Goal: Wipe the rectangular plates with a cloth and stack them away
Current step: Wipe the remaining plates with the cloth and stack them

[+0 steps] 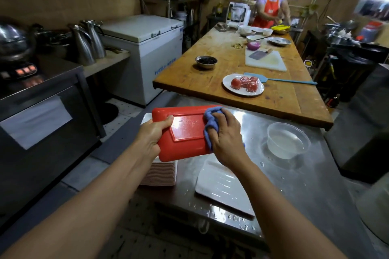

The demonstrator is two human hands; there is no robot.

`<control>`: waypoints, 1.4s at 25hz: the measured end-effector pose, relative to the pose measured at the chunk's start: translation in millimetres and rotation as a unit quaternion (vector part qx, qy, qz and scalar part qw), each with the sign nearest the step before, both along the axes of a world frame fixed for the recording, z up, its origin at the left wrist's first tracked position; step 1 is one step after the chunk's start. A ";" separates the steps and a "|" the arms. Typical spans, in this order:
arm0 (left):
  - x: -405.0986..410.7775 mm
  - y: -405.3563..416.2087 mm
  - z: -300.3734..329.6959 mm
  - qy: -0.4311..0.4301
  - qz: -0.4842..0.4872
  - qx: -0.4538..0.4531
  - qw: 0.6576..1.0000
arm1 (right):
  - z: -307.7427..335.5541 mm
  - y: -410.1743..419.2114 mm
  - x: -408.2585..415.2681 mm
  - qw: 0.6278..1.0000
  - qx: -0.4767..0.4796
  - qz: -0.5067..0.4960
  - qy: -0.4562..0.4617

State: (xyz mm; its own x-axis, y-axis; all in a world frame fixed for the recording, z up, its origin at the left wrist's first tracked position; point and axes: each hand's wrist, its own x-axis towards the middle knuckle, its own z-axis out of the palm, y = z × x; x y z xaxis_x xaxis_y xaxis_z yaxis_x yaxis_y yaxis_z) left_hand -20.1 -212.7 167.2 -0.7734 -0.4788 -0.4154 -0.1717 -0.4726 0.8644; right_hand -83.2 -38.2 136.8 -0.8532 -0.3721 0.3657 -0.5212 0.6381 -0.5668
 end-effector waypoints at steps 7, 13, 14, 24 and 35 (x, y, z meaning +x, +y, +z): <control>24.9 -39.8 3.2 -0.010 0.019 0.011 1.000 | -2.7 -10.7 -2.3 0.972 -0.193 -0.018 -0.134; 35.3 -68.5 21.9 0.047 0.057 -0.037 0.997 | 1.8 -14.8 -6.0 0.955 -0.247 -0.059 -0.152; 35.1 -70.2 27.0 0.074 0.064 -0.090 0.991 | 4.7 -16.0 -6.5 0.949 -0.259 -0.055 -0.174; 36.0 -46.3 -3.8 0.092 -0.056 -0.772 0.627 | 4.9 -28.7 -8.9 0.939 -0.213 -0.015 -0.271; 47.9 -26.2 -56.5 0.071 -0.144 -0.898 0.411 | -19.0 -8.3 -9.3 0.939 -0.196 -0.046 -0.278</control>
